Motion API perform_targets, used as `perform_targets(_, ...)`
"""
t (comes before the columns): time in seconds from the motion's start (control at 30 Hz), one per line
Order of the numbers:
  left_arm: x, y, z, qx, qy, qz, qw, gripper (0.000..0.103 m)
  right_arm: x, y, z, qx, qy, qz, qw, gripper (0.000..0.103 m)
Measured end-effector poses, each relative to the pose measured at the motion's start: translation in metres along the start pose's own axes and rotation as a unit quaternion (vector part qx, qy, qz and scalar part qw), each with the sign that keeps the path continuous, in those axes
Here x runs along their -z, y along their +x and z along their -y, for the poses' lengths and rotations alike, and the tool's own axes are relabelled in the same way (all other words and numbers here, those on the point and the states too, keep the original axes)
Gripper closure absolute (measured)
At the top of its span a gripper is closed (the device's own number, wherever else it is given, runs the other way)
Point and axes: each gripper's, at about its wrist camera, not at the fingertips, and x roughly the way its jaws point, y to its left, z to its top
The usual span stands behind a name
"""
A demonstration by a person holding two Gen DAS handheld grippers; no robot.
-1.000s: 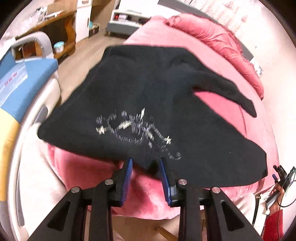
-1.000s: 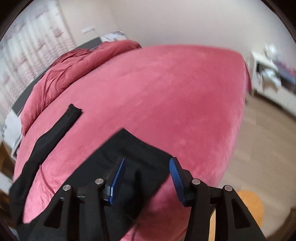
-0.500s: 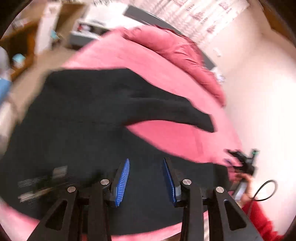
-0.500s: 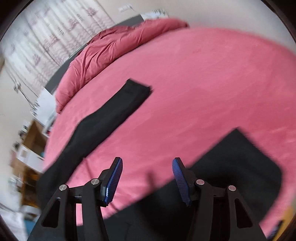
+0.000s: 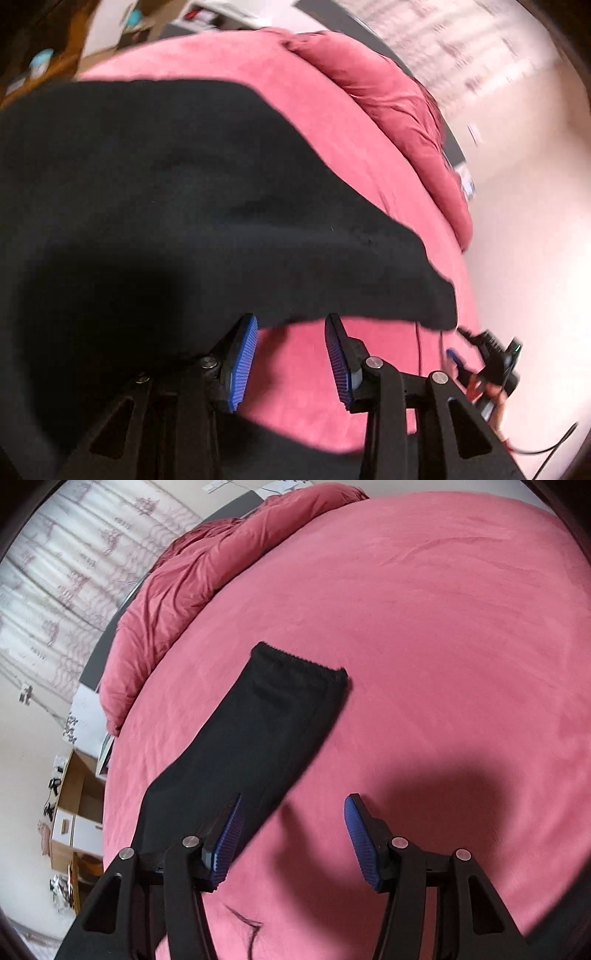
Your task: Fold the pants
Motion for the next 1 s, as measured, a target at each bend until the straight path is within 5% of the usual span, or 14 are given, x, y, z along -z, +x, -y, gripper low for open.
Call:
perform_targets(0.17, -0.009, 0.012, -0.001, 0.022, -0.037, 0.034, 0.9985, 0.052, -0.021, 0.025, -0.013, 0.001, -0.006, 0.015, 1.0, 0.047)
perform_targets(0.27, -0.012, 0.015, -0.002, 0.02, -0.049, 0.038, 0.9979, 0.052, -0.03, 0.038, -0.017, 0.015, -0.004, 0.013, 1.0, 0.08)
perform_targets(0.37, -0.013, 0.014, -0.007, 0.009, -0.085, 0.039, 0.9956, 0.065, -0.031, 0.036, -0.016, 0.006, 0.006, 0.018, 1.0, 0.087)
perform_targets(0.4, -0.012, 0.012, -0.009, 0.003, -0.09, 0.036, 0.9953, 0.08, -0.03, 0.031, -0.018, 0.008, -0.002, 0.023, 1.0, 0.09)
perform_targets(0.43, -0.013, 0.014, -0.01, -0.006, -0.089, 0.027, 0.9957, 0.1, -0.03, 0.026, -0.022, 0.015, -0.013, 0.031, 0.999, 0.091)
perform_targets(0.47, -0.013, 0.016, -0.01, -0.016, -0.082, 0.017, 0.9963, 0.102, -0.03, 0.018, -0.024, 0.019, -0.02, 0.039, 0.999, 0.092)
perform_targets(0.63, -0.007, 0.004, -0.005, -0.008, -0.051, -0.006, 0.9986, 0.102, -0.036, -0.036, -0.022, 0.017, -0.044, 0.085, 0.995, 0.093)
perform_targets(0.83, 0.017, 0.001, 0.005, 0.017, -0.009, -0.084, 0.9962, 0.102, -0.038, -0.097, 0.018, 0.047, -0.042, 0.124, 0.99, 0.093)
perform_targets(1.0, 0.04, -0.008, 0.02, 0.005, 0.075, -0.104, 0.9917, 0.097, -0.027, -0.092, 0.085, 0.089, 0.011, 0.093, 0.992, 0.093)
